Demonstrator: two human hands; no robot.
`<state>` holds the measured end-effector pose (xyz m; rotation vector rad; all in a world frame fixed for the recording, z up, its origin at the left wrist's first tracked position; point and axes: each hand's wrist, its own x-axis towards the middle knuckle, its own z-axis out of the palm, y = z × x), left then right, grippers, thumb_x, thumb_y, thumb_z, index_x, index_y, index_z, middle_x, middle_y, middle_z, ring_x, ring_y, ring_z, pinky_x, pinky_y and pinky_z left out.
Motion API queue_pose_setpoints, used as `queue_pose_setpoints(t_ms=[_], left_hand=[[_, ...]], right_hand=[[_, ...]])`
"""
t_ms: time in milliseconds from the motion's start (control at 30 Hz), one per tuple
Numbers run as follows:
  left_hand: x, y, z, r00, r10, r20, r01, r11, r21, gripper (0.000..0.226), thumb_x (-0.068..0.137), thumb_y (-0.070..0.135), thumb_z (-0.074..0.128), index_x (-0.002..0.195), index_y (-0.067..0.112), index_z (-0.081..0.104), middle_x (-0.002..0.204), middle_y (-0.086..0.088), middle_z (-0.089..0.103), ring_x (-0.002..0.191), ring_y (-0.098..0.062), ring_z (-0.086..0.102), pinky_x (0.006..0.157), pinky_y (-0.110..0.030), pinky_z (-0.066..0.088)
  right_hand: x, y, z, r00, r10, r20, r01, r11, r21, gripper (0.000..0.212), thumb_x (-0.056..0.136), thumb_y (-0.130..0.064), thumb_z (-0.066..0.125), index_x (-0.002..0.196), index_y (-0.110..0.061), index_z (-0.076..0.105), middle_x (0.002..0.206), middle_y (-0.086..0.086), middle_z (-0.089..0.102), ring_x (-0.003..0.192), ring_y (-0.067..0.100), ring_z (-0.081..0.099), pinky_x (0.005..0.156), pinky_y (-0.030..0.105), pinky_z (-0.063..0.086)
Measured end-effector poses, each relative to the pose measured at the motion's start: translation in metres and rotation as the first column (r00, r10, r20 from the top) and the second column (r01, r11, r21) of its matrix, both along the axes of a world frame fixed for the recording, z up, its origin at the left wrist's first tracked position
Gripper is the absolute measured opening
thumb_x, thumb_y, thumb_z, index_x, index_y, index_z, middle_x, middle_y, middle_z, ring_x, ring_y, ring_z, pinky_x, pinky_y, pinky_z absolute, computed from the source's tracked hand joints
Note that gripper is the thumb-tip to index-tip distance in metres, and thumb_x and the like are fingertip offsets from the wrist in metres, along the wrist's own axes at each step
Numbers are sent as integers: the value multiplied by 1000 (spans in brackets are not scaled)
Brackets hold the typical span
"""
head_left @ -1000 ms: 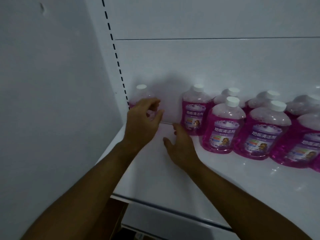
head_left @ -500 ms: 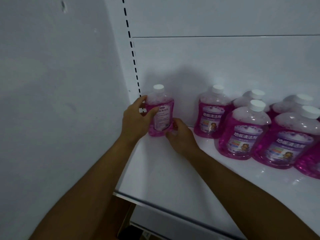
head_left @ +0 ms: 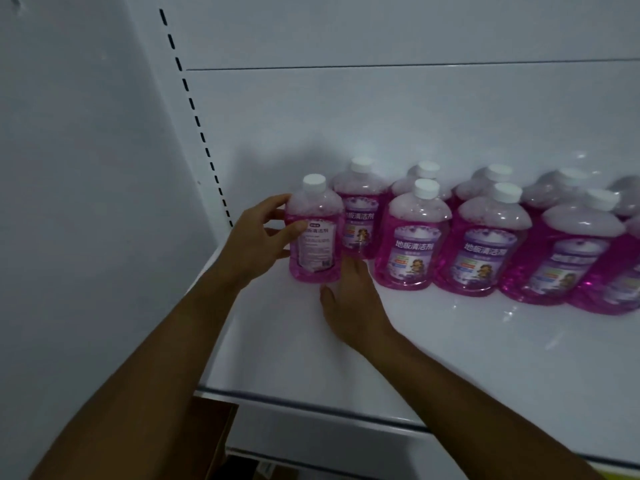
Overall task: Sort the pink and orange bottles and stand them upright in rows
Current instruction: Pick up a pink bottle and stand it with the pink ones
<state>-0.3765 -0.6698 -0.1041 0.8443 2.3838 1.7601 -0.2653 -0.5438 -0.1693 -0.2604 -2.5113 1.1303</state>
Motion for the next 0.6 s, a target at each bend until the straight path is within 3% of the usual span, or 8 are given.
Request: queue_pose_setpoints(t_ms=[100,167,333,600], left_hand=[[3,16,0,998,-60,22,59,998,33,48,89,19,65,135,21,50,120,-2,61,95,-15,67,67,-25,58],[2,25,2,996,-90,19,89,995,33,47,90,17,65,134,20,51,120,-4,61,94,-16,68,67,-27,59],[3,36,5,983,-179,40,178,983,38,46,89,13,65,133,22,53,118,-4,61,94,-20,69,71,-31,60],[6,43,-3,979,-193,68,188,979,73,46,89,19,65,133,25,51,110,1,62,94,-17,68,69,-26,58]], right_hand=[[22,3,5,995,-22,95,18,999,40,70,97,-22,52,153,-11,12,155,6,26,141,19,28,117,29,24],[33,2,7,994,-37,107,28,996,80,72,98,-29,51,154,-15,8,159,2,19,145,16,21,119,27,19],[36,8,8,993,-54,101,37,985,167,61,96,-32,54,148,-18,25,148,2,36,134,17,36,111,27,31],[37,13,0,994,-57,93,33,970,242,65,94,-33,57,149,-20,26,141,3,42,128,19,43,104,29,40]])
